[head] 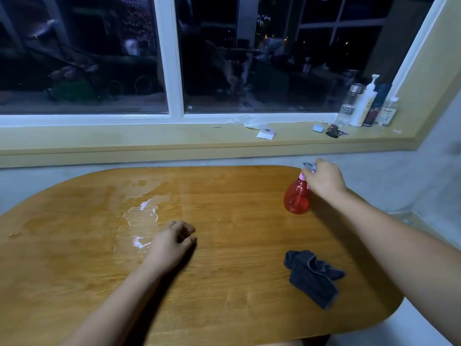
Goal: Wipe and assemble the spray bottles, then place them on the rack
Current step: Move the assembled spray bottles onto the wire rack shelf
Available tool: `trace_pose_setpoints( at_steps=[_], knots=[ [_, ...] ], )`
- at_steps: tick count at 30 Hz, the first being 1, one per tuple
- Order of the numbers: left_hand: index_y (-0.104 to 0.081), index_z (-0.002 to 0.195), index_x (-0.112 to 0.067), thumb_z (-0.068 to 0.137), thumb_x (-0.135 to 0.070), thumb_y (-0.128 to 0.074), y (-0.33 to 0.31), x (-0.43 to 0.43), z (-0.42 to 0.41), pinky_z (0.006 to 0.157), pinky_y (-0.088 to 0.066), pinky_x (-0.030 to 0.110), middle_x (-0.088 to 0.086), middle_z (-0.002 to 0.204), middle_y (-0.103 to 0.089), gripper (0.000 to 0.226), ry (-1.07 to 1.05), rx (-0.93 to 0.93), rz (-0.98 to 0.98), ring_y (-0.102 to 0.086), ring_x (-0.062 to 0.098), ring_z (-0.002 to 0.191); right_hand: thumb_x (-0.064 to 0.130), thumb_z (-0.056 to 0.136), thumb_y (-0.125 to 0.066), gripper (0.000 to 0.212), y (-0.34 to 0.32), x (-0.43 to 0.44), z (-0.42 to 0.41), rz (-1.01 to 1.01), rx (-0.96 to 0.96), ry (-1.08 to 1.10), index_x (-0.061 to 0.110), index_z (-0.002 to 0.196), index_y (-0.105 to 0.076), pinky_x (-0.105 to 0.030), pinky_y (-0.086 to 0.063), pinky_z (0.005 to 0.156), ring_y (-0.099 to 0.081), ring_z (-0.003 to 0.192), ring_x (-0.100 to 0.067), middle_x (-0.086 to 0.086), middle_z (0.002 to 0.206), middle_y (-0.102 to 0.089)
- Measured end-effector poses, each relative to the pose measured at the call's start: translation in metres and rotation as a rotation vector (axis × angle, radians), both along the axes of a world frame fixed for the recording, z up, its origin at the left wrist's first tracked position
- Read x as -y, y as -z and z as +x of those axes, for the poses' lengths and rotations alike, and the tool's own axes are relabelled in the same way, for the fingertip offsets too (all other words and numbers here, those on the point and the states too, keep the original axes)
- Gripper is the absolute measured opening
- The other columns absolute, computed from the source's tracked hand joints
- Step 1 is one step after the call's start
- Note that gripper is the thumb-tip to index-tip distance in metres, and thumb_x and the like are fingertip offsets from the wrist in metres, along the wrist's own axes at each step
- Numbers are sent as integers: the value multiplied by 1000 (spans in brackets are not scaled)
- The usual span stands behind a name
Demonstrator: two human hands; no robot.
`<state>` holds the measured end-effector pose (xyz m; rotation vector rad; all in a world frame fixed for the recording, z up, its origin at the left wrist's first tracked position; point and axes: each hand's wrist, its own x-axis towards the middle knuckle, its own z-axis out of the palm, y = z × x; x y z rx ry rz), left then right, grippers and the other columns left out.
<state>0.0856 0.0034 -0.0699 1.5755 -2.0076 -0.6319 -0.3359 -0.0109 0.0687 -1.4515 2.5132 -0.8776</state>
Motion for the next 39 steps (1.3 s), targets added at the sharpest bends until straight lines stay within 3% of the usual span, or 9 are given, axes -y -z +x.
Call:
trace_pose_setpoints(
  at_steps=[5,8,10,13,18,20,25,31,39],
  knots=[
    [-71,106,-33,93,-34,-78,-3,1,1,71,-38,2,-14,106,-67,14,6,-8,16,-62,-4,88,39,97,-61,31,-14,-8,60,-71,36,-210,9,105,-66,-36,-55,67,-73,70,-26,-4,65,-72],
    [-66,108,-34,94,-37,-78,-14,2,7,79,-52,19,-13,102,-74,19,25,-104,80,-69,-1,90,38,99,-63,43,-18,-9,106,-108,57,-356,-2,114,-64,-43,-59,78,-71,77,-25,-3,61,-72],
    [-61,117,-35,93,-45,-78,-24,-3,13,82,-54,25,-13,100,-74,31,25,-137,99,-71,0,90,41,98,-63,42,-21,-10,139,-119,59,-451,-1,105,-65,-45,-58,77,-69,73,-26,-3,60,-71],
    [-55,131,-37,83,-62,-80,-42,-16,30,82,-55,18,-15,110,-72,60,47,-194,67,-71,-4,90,39,96,-64,35,-24,-11,187,-124,84,-589,6,85,-64,-43,-54,69,-65,67,-23,-2,60,-70],
    [-48,145,-39,70,-73,-84,-71,-37,81,88,-57,25,-13,124,-63,90,6,-254,-71,-67,0,102,37,97,-65,33,-29,-15,276,-134,125,-774,9,80,-64,-38,-50,66,-65,66,-19,2,59,-69],
    [-47,147,-39,70,-70,-88,-83,-44,104,91,-58,30,-13,127,-64,92,-18,-263,-110,-67,2,105,39,96,-66,32,-29,-16,310,-155,134,-831,12,80,-64,-40,-51,67,-65,66,-20,0,60,-69],
    [-48,148,-33,71,-61,-90,-107,-66,164,95,-53,22,-11,130,-62,92,-121,-174,-220,-60,-4,112,42,95,-67,33,-35,-25,394,-218,179,-946,15,78,-61,-43,-54,68,-63,67,-21,-1,62,-66],
    [-48,143,-34,71,-62,-88,-126,-101,244,88,-45,13,-11,125,-62,87,-268,-46,-265,-60,4,109,46,95,-65,33,-40,-48,491,-225,258,-1085,15,83,-61,-44,-55,70,-64,70,-22,-1,66,-67],
    [-58,120,-29,73,-78,-70,-150,-163,360,81,-54,40,-11,103,-55,69,-459,232,-317,-57,13,94,42,98,-68,28,-54,-86,615,-247,326,-1292,19,84,-60,-41,-54,70,-64,72,-22,2,68,-67]
  ],
)
